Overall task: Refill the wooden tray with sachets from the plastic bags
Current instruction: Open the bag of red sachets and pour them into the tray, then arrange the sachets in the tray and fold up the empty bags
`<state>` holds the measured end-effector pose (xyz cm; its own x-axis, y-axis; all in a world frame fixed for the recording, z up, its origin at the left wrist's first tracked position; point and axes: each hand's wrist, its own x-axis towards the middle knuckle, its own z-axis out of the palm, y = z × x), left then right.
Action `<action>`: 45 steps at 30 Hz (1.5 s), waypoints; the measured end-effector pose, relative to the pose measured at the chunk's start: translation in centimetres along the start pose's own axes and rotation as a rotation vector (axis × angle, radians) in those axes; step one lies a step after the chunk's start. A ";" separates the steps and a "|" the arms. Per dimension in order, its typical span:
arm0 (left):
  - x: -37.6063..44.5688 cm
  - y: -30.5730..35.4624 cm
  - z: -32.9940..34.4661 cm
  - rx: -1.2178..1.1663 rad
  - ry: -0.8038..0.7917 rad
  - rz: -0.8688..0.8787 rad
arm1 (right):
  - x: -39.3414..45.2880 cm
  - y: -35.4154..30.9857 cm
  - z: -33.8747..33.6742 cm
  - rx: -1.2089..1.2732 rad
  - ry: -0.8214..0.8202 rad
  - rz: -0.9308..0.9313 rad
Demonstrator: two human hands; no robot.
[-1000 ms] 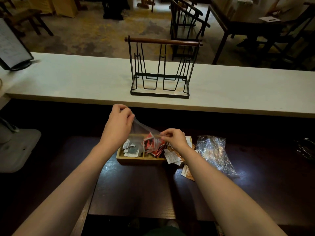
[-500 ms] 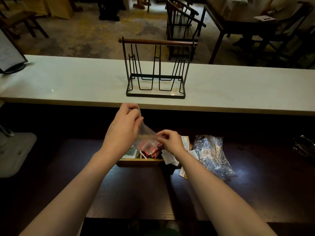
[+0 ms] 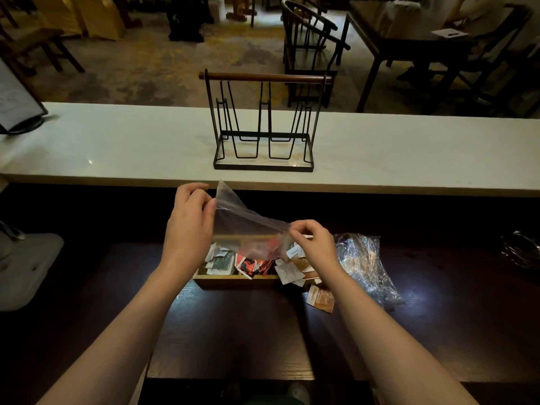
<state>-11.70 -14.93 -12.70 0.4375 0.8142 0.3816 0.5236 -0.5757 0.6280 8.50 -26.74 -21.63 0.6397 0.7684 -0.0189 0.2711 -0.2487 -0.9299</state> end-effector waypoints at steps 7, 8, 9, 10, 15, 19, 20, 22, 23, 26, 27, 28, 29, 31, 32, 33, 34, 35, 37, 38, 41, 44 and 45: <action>-2.0 -1.0 3.3 0.040 -0.203 -0.103 | -1.5 2.3 -6.1 -0.137 0.273 -0.073; -2.6 -1.2 4.2 0.062 -0.249 -0.107 | -1.8 2.9 -7.1 -0.167 0.329 -0.083; -3.3 -1.6 5.1 0.083 -0.296 -0.105 | -2.1 3.6 -8.0 -0.194 0.383 -0.088; -4.0 -2.0 6.2 0.101 -0.345 -0.104 | -2.5 4.3 -9.0 -0.222 0.433 -0.088; -6.9 -3.7 11.4 0.181 -0.574 -0.186 | -4.1 7.7 -13.0 -0.357 0.651 0.005; -7.2 -3.8 14.3 0.260 -0.627 -0.198 | -5.0 9.9 -15.1 -0.447 0.720 0.089; -7.2 -3.8 14.8 0.286 -0.629 -0.208 | -5.2 10.3 -15.4 -0.483 0.708 0.107; -7.2 -3.7 15.7 0.330 -0.625 -0.231 | -5.4 11.1 -15.6 -0.560 0.652 0.140; -7.2 -3.7 16.0 0.345 -0.619 -0.244 | -5.5 11.4 -15.6 -0.596 0.615 0.156; -6.9 -3.6 16.9 0.373 -0.597 -0.275 | -5.7 12.3 -15.5 -0.713 0.477 0.219; -6.8 -3.5 17.1 0.378 -0.596 -0.276 | -5.6 12.5 -15.5 -0.768 0.420 0.252; -6.7 -3.4 17.3 0.373 -0.597 -0.282 | -5.6 12.6 -15.6 -0.824 0.360 0.287; -6.7 -3.3 17.5 0.359 -0.598 -0.292 | -5.7 12.6 -15.6 -0.874 0.306 0.320; -6.6 -3.3 17.6 0.327 -0.590 -0.305 | -5.8 12.6 -15.8 -0.945 0.235 0.374; -6.6 -3.4 17.6 0.311 -0.583 -0.306 | -5.9 12.5 -15.8 -0.962 0.224 0.392; -6.7 -3.4 17.6 0.293 -0.578 -0.308 | -6.0 12.3 -15.7 -0.960 0.232 0.394; -6.8 -3.5 17.5 0.275 -0.574 -0.311 | -6.0 11.9 -15.6 -0.944 0.256 0.367; -6.9 -3.7 17.5 0.261 -0.571 -0.314 | -5.8 11.4 -15.4 -0.933 0.285 0.310; -7.2 -4.0 17.6 0.247 -0.569 -0.315 | -5.3 10.3 -14.5 -0.934 0.304 0.134; -7.3 -4.2 17.7 0.243 -0.571 -0.311 | -4.8 9.6 -13.5 -0.916 0.278 0.042; -7.4 -4.6 18.1 0.217 -0.590 -0.286 | -3.1 6.6 -8.3 -0.688 0.055 -0.071; -7.3 -5.0 18.1 0.142 -0.638 -0.255 | -0.5 4.5 -1.3 -0.491 -0.199 -0.061; -7.2 -5.1 18.1 0.114 -0.652 -0.242 | 0.6 4.2 0.8 -0.490 -0.243 -0.088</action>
<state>-4.32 -19.20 -30.91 0.6295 0.7301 -0.2660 0.7190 -0.4175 0.5556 9.46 -26.88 -25.81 0.4311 0.8981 -0.0866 0.6563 -0.3779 -0.6530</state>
